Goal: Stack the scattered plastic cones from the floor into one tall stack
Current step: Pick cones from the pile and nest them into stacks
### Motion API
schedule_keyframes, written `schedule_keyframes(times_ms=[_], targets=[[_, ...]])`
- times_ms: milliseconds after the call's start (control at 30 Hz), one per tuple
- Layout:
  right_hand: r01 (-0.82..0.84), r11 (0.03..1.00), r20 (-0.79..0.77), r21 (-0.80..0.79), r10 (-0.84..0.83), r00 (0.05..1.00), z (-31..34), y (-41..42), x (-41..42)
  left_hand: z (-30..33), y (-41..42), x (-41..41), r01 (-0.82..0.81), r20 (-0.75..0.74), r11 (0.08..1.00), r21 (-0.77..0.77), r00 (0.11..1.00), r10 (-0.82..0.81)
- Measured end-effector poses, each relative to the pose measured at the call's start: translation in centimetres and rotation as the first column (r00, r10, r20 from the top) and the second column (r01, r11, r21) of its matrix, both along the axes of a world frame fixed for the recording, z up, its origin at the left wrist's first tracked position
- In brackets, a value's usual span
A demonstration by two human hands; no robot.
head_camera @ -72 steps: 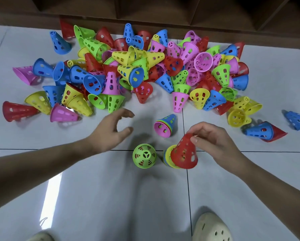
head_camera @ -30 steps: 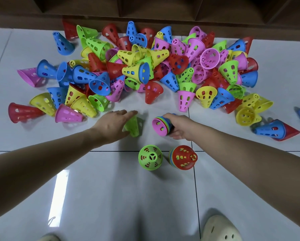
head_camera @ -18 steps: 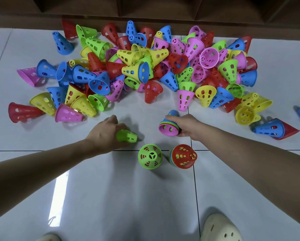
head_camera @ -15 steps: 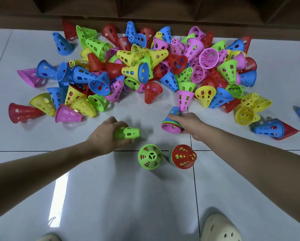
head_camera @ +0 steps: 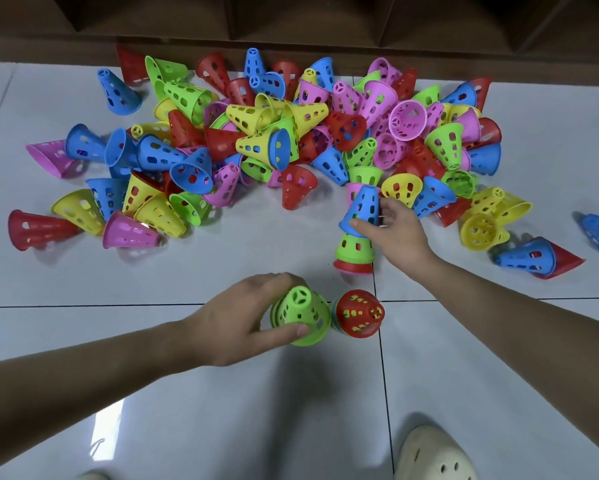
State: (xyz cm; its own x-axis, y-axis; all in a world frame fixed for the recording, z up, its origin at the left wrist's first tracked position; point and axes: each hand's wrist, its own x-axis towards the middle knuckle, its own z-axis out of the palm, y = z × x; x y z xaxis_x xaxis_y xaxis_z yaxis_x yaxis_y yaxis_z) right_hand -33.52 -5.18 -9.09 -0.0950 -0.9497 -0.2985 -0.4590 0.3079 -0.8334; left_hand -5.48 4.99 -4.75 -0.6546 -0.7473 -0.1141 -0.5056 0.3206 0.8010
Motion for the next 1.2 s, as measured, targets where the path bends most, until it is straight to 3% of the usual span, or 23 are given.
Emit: schedule_keyframes(times_ms=[233, 400, 533, 667, 867, 933, 1033, 1200], targets=[[-0.048, 0.997, 0.140, -0.053, 0.055, 0.989, 5.5, 4.4, -0.6, -2.3, 0.3, 0.2, 0.027, 0.110, 0.999, -0.022, 0.994, -0.024], [-0.213, 0.976, 0.152, -0.050, 0.218, 0.964, 7.4, 9.3, -1.0, -3.5, -1.3, 2.0, 0.077, 0.128, 0.997, -0.015, 0.989, -0.075], [-0.361, 0.932, 0.046, -0.027, 0.362, 0.931, 7.1, 11.3, -1.3, -4.2, -3.1, 4.5, -0.078, 0.226, 0.990, -0.117, 0.969, 0.103], [-0.406, 0.910, -0.029, -0.078, 0.405, 0.914, 6.5, 11.4, -1.4, -5.2, -5.3, 6.9, -0.385, 0.242, 0.905, -0.182, 0.875, 0.420], [-0.439, 0.891, -0.089, -0.113, 0.431, 0.898, 5.7, 10.2, -1.5, -6.4, -7.8, 8.8, -0.589, 0.271, 0.726, -0.355, 0.678, 0.683], [-0.420, 0.900, -0.088, -0.121, 0.411, 0.907, 5.6, 9.6, -1.3, -6.8, -8.6, 9.1, -0.597, 0.319, 0.682, -0.424, 0.606, 0.729], [-0.373, 0.912, -0.119, -0.173, 0.357, 0.927, 4.9, 8.3, -1.0, -7.4, -10.0, 9.5, -0.540, 0.460, 0.713, -0.447, 0.545, 0.701], [-0.328, 0.941, -0.293, -0.077, 0.293, 0.910, 1.4, 5.8, -2.0, -7.3, -11.1, 8.8, -0.479, 0.539, 0.756, -0.446, 0.531, 0.654]])
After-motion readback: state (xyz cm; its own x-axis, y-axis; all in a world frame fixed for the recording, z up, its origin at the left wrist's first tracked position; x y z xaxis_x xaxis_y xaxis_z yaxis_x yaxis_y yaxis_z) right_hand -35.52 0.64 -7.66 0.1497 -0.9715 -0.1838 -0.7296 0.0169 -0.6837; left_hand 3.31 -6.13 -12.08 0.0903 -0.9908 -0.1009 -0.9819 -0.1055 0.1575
